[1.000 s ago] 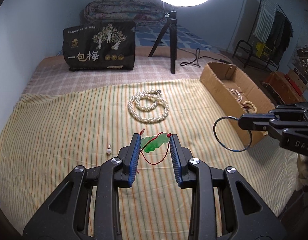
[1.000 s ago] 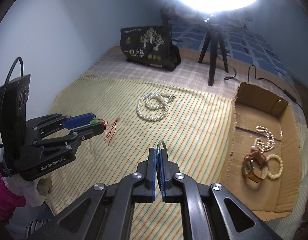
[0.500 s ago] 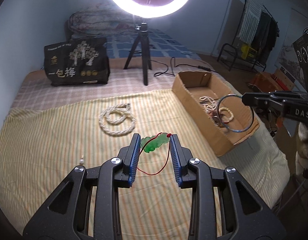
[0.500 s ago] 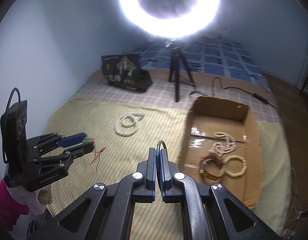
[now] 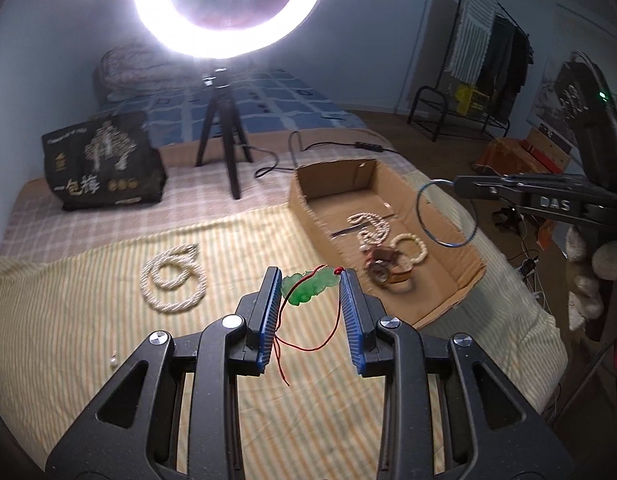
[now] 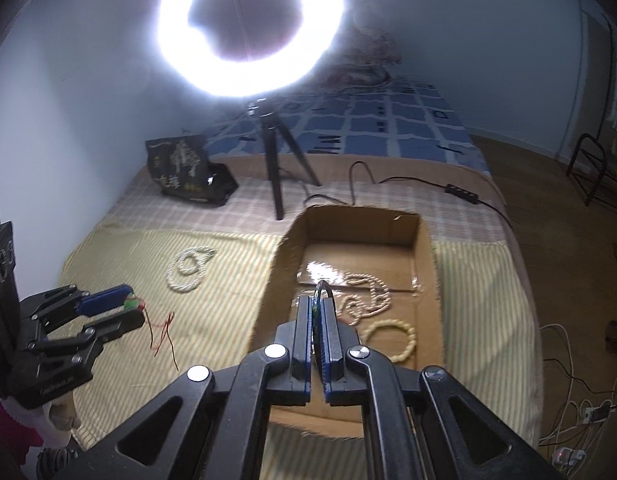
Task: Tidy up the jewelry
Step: 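Carry pendant in left tool and bangle in right tool into the box, then open left tool releasing the pendant while right tool releases the bangle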
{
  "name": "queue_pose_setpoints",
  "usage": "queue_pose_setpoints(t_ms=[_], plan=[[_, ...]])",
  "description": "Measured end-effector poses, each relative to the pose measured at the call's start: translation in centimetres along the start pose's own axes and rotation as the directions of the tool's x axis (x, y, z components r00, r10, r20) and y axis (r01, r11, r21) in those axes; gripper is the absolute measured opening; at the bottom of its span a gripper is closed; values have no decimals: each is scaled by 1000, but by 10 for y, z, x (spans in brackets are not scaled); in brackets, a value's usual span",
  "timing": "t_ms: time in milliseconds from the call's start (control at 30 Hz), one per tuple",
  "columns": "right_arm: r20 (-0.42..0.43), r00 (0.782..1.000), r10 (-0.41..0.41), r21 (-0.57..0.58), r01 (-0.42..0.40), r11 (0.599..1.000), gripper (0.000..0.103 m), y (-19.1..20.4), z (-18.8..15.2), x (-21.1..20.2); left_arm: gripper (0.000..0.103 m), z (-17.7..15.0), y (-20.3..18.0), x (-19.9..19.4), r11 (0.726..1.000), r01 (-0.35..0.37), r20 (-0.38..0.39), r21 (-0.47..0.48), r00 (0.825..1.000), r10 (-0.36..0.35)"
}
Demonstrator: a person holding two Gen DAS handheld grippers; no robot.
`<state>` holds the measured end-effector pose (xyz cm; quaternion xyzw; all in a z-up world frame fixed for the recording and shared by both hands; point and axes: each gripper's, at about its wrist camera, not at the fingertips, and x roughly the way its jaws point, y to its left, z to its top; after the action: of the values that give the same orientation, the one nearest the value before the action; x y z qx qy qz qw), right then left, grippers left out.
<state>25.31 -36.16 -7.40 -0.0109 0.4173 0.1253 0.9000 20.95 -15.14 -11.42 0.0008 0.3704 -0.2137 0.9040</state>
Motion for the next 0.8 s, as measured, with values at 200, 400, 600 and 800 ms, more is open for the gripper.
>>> queue_pose_setpoints(t_ms=[200,400,600,800], plan=[[10,1000,-20,17,20,1000,1,-21,10,6,29,20,-23,13,999,27,12,25,1000,-28],[18,999,-27,37,26,999,1,-38,20,15,29,47,-41,20,996,81,32,20,996,-82],[9,999,-31,49,30,998,1,-48,27,28,29,64,-58,28,990,140,48,-3,989,-139],[-1,1000,-27,60,27,998,1,-55,30,41,29,67,-73,40,985,170,37,-2,985,-170]])
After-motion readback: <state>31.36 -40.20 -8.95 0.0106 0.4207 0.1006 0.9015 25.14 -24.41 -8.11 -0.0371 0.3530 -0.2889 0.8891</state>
